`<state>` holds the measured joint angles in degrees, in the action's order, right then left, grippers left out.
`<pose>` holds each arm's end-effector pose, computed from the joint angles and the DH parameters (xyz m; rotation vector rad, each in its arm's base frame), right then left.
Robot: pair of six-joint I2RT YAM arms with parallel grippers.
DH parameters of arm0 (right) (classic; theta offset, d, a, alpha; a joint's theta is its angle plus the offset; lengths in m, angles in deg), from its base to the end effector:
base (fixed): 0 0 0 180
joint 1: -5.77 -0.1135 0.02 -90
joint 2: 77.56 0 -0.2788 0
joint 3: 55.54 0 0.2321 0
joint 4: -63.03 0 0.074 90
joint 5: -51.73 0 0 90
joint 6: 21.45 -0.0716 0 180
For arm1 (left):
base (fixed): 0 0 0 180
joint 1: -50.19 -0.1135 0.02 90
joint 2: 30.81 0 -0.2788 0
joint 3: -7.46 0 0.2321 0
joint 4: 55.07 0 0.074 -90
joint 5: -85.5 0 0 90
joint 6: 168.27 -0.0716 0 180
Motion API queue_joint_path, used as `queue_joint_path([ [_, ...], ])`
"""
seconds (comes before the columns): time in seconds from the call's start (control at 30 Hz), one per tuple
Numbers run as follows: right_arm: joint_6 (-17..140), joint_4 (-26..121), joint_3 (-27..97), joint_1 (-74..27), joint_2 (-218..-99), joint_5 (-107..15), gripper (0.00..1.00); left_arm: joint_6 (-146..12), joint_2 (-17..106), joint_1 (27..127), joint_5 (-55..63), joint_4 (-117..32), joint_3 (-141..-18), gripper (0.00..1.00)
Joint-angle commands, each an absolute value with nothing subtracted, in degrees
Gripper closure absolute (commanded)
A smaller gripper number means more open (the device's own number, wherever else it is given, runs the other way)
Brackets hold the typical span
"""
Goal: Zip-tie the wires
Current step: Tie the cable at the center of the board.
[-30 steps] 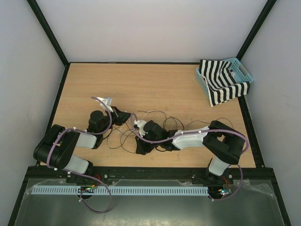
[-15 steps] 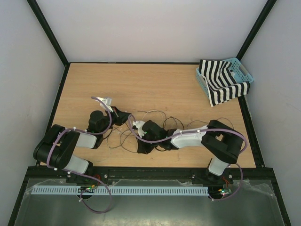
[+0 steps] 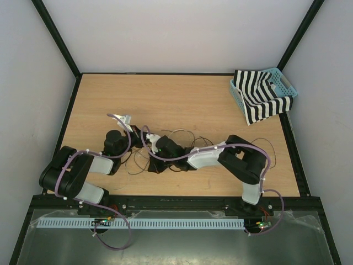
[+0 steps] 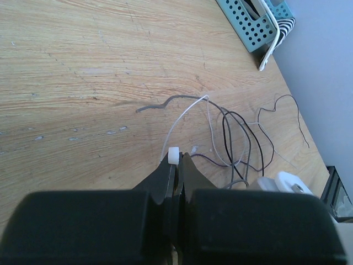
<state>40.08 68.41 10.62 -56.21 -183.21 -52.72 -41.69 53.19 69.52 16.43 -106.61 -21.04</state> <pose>0.1689 0.3553 0.1540 -0.8421 2.2402 1.1124 0.2396 -0.1111 0.1898 0.0351 1.7410 -1.0307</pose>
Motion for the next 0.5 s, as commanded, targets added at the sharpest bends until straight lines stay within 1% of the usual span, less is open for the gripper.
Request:
queue_joint_path([
  [0.0,38.57,72.33,16.14,-56.72,-187.23,-50.46,1.0,-41.3,51.75,69.77,16.94,-108.7,-20.32,1.0],
  [0.13,39.27,72.92,19.96,-56.69,-190.37,-49.7,1.0,-41.42,51.67,69.77,16.95,-108.69,-20.11,1.0],
  [0.37,40.31,76.77,21.6,-56.72,-193.31,-51.12,1.0,-41.45,52.03,69.7,17.18,-108.69,-20.31,1.0],
  [0.4,40.79,77.19,21.27,-56.71,-193.25,-51.49,0.99,-41.45,52.05,69.7,17.05,-108.67,-20.27,1.0],
  [0.47,41.87,77.53,20.5,-56.72,-192.5,-52.38,0.93,-41.4,52.18,69.7,17.08,-108.62,-20.41,1.0],
])
